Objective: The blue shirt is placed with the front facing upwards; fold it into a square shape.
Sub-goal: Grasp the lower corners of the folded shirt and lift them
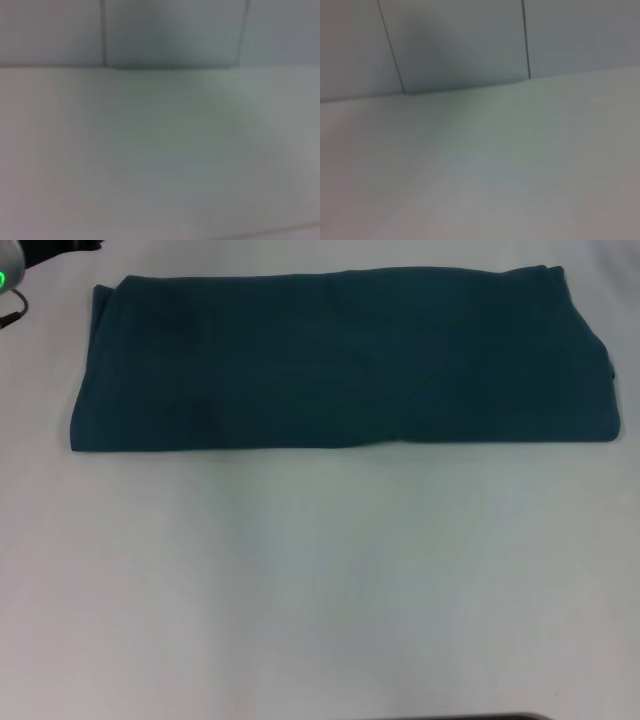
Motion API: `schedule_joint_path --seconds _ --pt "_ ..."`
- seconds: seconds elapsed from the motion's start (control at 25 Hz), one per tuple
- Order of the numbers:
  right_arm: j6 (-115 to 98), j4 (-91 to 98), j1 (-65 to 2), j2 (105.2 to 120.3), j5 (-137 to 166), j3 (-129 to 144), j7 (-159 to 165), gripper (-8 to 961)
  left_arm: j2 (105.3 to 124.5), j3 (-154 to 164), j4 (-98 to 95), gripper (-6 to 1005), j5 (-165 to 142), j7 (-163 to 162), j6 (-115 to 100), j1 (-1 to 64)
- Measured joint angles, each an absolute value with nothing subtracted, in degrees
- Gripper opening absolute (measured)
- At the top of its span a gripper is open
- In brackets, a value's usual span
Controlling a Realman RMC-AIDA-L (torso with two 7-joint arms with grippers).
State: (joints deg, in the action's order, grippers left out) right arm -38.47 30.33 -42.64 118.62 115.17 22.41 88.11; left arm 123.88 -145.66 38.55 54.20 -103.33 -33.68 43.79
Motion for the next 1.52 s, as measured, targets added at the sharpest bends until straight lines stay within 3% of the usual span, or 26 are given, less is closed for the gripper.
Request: schedule_joint_path --seconds 0.28,0.4,0.52,0.64,0.88,1.12,1.52 --pt "-46.1 33.0 -38.0 118.83 111.9 22.4 85.9 469 123.9 -145.1 44.7 502 59.6 -104.3 -47.3 38.2" --pt "-52.9 34.3 -34.8 118.18 111.9 22.4 87.3 590 123.89 -145.1 47.2 638 59.8 -106.1 -54.0 35.7" --pt "-61.1 37.3 -30.9 117.19 112.1 22.5 90.3 826 123.93 -145.1 50.5 762 60.0 -107.7 -60.6 32.6" --pt "-68.1 40.2 -27.4 115.85 112.2 22.6 95.1 858 123.97 -145.1 52.3 880 61.2 -107.5 -65.5 30.5" --pt "-77.2 41.4 -22.8 111.95 113.8 23.1 104.5 920 124.0 -145.1 53.8 907 63.9 -106.3 -70.5 26.7" --pt "-85.2 41.1 -22.6 108.32 123.7 23.1 115.5 931 123.91 -144.4 53.9 905 64.2 -104.8 -72.2 25.1" --pt "-90.3 40.9 -24.2 107.76 131.5 23.1 121.9 928 123.75 -144.2 54.0 902 63.8 -103.2 -72.7 23.6"
